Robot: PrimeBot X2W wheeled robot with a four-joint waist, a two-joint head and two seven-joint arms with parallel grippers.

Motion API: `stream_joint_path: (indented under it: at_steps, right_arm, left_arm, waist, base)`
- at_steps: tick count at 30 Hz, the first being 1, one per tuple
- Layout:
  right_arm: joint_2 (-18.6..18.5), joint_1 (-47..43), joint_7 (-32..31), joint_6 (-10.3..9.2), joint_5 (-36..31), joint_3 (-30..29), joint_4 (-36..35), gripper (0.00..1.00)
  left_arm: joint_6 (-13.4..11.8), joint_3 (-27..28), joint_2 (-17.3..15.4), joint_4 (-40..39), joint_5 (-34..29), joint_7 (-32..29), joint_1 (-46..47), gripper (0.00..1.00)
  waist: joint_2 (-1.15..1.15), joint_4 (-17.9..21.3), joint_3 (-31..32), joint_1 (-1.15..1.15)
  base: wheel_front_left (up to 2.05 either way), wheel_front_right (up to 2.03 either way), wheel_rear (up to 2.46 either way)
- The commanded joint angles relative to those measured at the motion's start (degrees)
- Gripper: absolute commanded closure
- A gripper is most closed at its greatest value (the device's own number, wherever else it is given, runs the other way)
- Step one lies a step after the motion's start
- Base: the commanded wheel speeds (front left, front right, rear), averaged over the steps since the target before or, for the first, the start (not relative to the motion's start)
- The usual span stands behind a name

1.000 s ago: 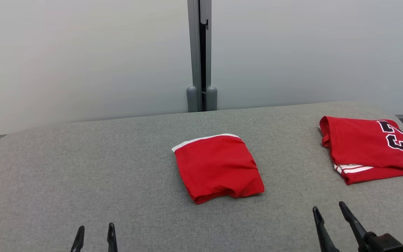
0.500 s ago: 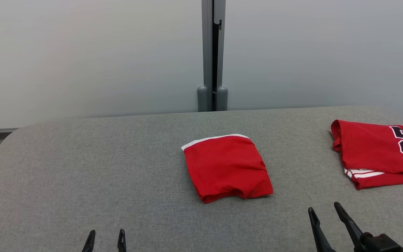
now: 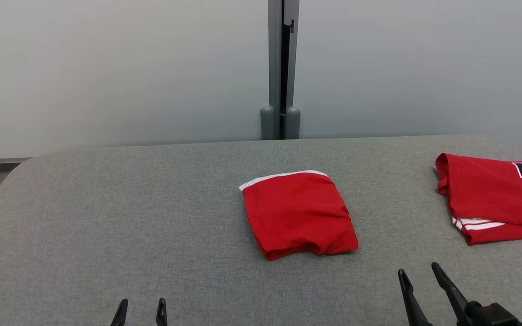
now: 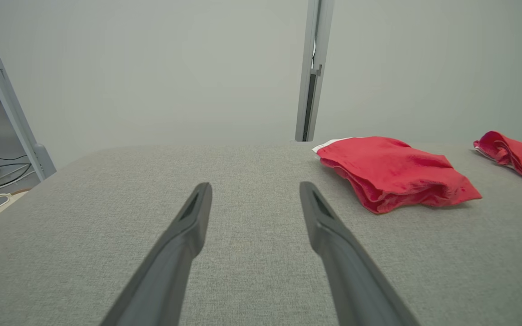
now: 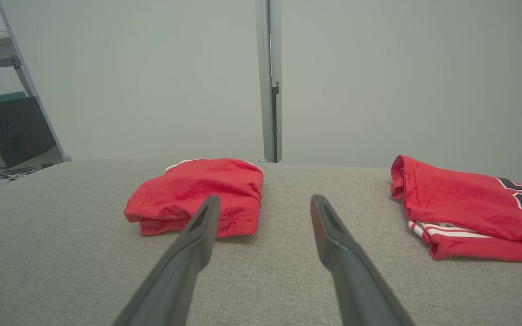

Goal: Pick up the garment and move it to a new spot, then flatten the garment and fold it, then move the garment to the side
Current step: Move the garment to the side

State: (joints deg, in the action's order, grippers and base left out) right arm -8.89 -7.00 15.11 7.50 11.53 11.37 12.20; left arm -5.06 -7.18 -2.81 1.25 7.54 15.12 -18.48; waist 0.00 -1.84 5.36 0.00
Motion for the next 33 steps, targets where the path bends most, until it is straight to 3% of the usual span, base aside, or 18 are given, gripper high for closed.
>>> stream_joint_path:
  at_steps: [1, 5, 11, 18, 20, 21, 27, 30, 33]
  right_arm:
    - [-0.18, 0.6, 0.03, -0.03, 0.69, 0.16, 0.39, 0.0]
    - [-0.75, 3.27, 0.03, -0.02, 2.63, 2.89, 3.13, 0.0]
    - [-2.07, 15.15, -2.27, -0.02, 16.86, 11.05, 12.53, 0.0]
    - [-8.17, 28.92, -16.26, -0.02, 38.98, 14.92, 16.13, 0.0]
    - [-9.78, 31.64, -21.18, -0.02, 45.4, 14.36, 16.68, 0.0]
    - [-9.78, 31.64, -21.18, -0.02, 45.4, 14.36, 16.68, 0.0]
    - [-12.92, 36.25, -36.75, -0.02, 65.16, 8.58, 19.8, 0.0]
    - [-14.33, 37.81, -42.37, -0.02, 68.98, 7.84, 21.16, 0.0]
    - [-15.57, 38.83, -44.38, -0.02, 68.61, 8.73, 21.95, 0.0]
  left_arm:
    - [0.32, -0.11, -0.21, -0.1, -0.38, 0.01, 0.54, 0.0]
    - [0.51, -0.61, -0.22, -0.08, -0.37, 0.01, 0.93, 0.0]
    - [1.52, -2.88, -0.22, 0.12, -1.13, 0.01, 3.38, 0.0]
    - [3.06, -5.56, -0.22, -0.53, -1.75, 0.0, 8.74, 0.0]
    - [3.58, -6.3, -0.22, -0.92, -1.78, 0.0, 10.35, 0.0]
    - [3.58, -6.3, -0.22, -0.92, -1.78, 0.0, 10.35, 0.0]
    - [5.02, -7.66, -0.22, -1.05, -2.07, 0.0, 13.26, 0.0]
    - [5.31, -7.72, -0.2, -0.98, -2.09, 0.0, 13.99, 0.0]
    - [5.41, -7.78, -0.2, -1.04, -2.02, 0.0, 14.91, 0.0]
  waist:
    - [0.0, -0.04, -0.15, 0.0]
    - [0.0, -0.02, -1.18, 0.0]
    - [0.0, -1.74, -4.89, 0.0]
    - [0.0, -5.49, -12.0, 0.0]
    - [0.0, -6.48, -13.87, 0.0]
    - [0.0, -6.48, -13.87, 0.0]
    - [0.0, -9.39, -17.89, 0.0]
    - [0.0, -10.35, -19.3, 0.0]
    - [0.0, -10.98, -20.49, 0.0]
  base:
    - [0.0, 0.0, 0.0]
    - [0.0, 0.0, 0.0]
    - [0.0, 0.0, 0.0]
    - [0.0, 0.0, 0.0]
    - [0.0, 0.0, 0.0]
    - [0.0, 0.0, 0.0]
    - [0.0, 0.0, 0.0]
    - [0.0, 0.0, 0.0]
    - [0.0, 0.0, 0.0]
